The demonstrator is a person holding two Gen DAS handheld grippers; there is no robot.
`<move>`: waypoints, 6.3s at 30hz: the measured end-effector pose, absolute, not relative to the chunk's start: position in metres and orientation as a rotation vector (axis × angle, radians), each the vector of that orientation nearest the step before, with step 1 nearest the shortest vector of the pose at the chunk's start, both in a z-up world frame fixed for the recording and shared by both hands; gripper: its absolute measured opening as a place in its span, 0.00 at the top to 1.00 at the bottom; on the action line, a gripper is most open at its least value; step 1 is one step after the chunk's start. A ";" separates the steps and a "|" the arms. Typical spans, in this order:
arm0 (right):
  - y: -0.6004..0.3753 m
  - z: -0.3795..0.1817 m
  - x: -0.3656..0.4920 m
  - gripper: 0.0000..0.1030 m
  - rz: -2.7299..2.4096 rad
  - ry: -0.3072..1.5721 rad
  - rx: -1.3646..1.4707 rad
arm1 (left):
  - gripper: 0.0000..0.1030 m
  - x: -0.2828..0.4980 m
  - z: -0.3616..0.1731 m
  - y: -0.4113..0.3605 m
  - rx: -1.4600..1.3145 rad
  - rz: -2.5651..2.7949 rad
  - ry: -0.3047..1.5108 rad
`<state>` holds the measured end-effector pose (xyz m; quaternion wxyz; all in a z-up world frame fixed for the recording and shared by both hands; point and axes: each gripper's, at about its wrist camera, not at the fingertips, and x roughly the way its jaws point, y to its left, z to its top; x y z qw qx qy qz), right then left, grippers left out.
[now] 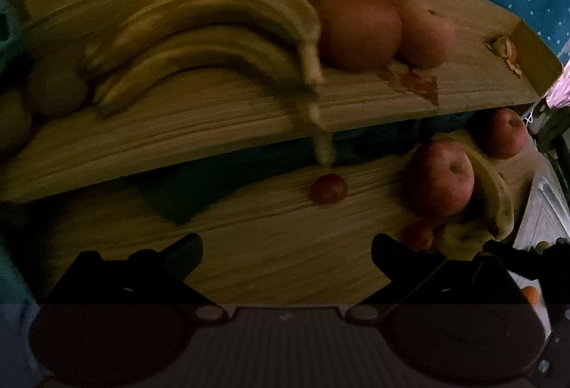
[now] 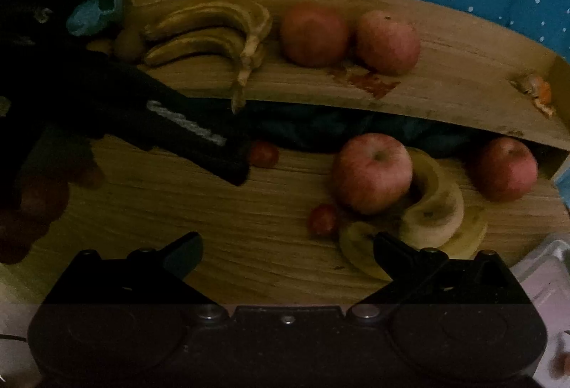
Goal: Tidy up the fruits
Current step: 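Move both open tools toward the small red tomatoes beneath the shelf, then grasp a red cherry tomato with the left tool while the right tool grasps another, then carry both cherry tomatoes in the tools over the metal tray, then open both tools to drop the cherry tomatoes onto the tray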
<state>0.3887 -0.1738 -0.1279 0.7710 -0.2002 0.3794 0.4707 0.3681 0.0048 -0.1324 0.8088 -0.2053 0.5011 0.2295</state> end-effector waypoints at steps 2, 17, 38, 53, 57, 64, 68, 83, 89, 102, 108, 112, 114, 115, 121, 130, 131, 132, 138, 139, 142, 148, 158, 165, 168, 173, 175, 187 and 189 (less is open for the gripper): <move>-0.174 -0.130 0.390 0.04 1.043 0.826 -0.422 | 0.00 0.374 -0.134 0.002 -0.433 0.486 1.074; -0.153 -0.143 0.389 0.35 1.010 0.750 -0.548 | 0.11 0.406 -0.145 -0.003 -0.436 0.449 1.056; -0.145 -0.149 0.405 0.54 1.000 0.713 -0.669 | 0.46 0.432 -0.161 -0.005 -0.468 0.460 1.059; -0.144 -0.151 0.407 0.67 1.005 0.711 -0.703 | 0.74 0.427 -0.162 -0.006 -0.436 0.429 1.042; -0.141 -0.152 0.405 0.71 0.998 0.706 -0.733 | 0.75 0.422 -0.163 -0.005 -0.432 0.412 1.037; -0.133 -0.154 0.393 0.74 1.003 0.672 -0.842 | 0.75 0.403 -0.164 -0.007 -0.425 0.389 1.042; -0.132 -0.155 0.387 0.74 0.987 0.661 -0.865 | 0.75 0.385 -0.162 -0.007 -0.435 0.389 1.047; -0.123 -0.153 0.386 0.76 1.004 0.709 -0.893 | 0.75 0.316 -0.143 -0.005 -0.498 0.413 1.049; -0.119 -0.150 0.360 0.76 1.021 0.774 -0.801 | 0.75 0.295 -0.144 0.001 -0.508 0.421 1.060; -0.126 -0.150 0.299 0.76 1.011 0.857 -0.663 | 0.75 0.228 -0.119 0.010 -0.467 0.455 1.032; -0.138 -0.145 0.270 0.77 0.987 0.851 -0.655 | 0.75 0.208 -0.117 0.011 -0.467 0.464 1.026; -0.149 -0.140 0.258 0.77 0.954 0.844 -0.639 | 0.75 0.197 -0.113 0.005 -0.458 0.438 1.008; -0.157 -0.134 0.252 0.80 0.937 0.834 -0.630 | 0.75 0.193 -0.109 0.001 -0.451 0.418 0.995; -0.161 -0.131 0.249 0.81 0.928 0.825 -0.628 | 0.75 0.191 -0.108 -0.001 -0.449 0.408 0.991; -0.188 -0.119 0.244 0.80 0.881 0.806 -0.591 | 0.75 0.196 -0.112 -0.019 -0.416 0.341 1.018; -0.218 -0.128 0.260 0.81 0.916 0.815 -0.561 | 0.75 0.223 -0.124 -0.049 -0.387 0.333 1.068; -0.220 -0.129 0.264 0.76 0.923 0.814 -0.555 | 0.75 0.226 -0.124 -0.052 -0.391 0.340 1.068; -0.221 -0.130 0.269 0.74 0.934 0.818 -0.542 | 0.75 0.231 -0.124 -0.055 -0.392 0.349 1.068; -0.205 -0.145 0.287 0.73 1.018 0.854 -0.537 | 0.75 0.242 -0.119 -0.064 -0.402 0.408 1.060; -0.203 -0.148 0.288 0.74 1.029 0.859 -0.552 | 0.75 0.242 -0.119 -0.064 -0.405 0.417 1.060; -0.201 -0.151 0.289 0.74 1.056 0.857 -0.564 | 0.75 0.241 -0.119 -0.066 -0.422 0.445 1.062; -0.198 -0.152 0.298 0.73 1.110 0.847 -0.553 | 0.75 0.245 -0.120 -0.067 -0.448 0.499 1.062; -0.208 -0.147 0.308 0.77 1.128 0.837 -0.540 | 0.75 0.252 -0.119 -0.075 -0.456 0.540 1.062; -0.254 -0.122 0.332 0.77 1.049 0.791 -0.477 | 0.75 0.285 -0.118 -0.102 -0.423 0.469 1.055; -0.280 -0.113 0.348 0.77 0.989 0.772 -0.445 | 0.75 0.307 -0.119 -0.119 -0.402 0.418 1.051; -0.329 -0.106 0.378 0.77 0.875 0.772 -0.412 | 0.75 0.348 -0.121 -0.155 -0.366 0.317 1.047; -0.350 -0.107 0.391 0.77 0.831 0.783 -0.403 | 0.75 0.362 -0.123 -0.169 -0.356 0.286 1.049; -0.424 -0.121 0.433 0.77 0.744 0.855 -0.361 | 0.75 0.415 -0.133 -0.231 -0.342 0.225 1.085; -0.427 -0.124 0.435 0.77 0.747 0.866 -0.352 | 0.75 0.420 -0.135 -0.233 -0.344 0.232 1.096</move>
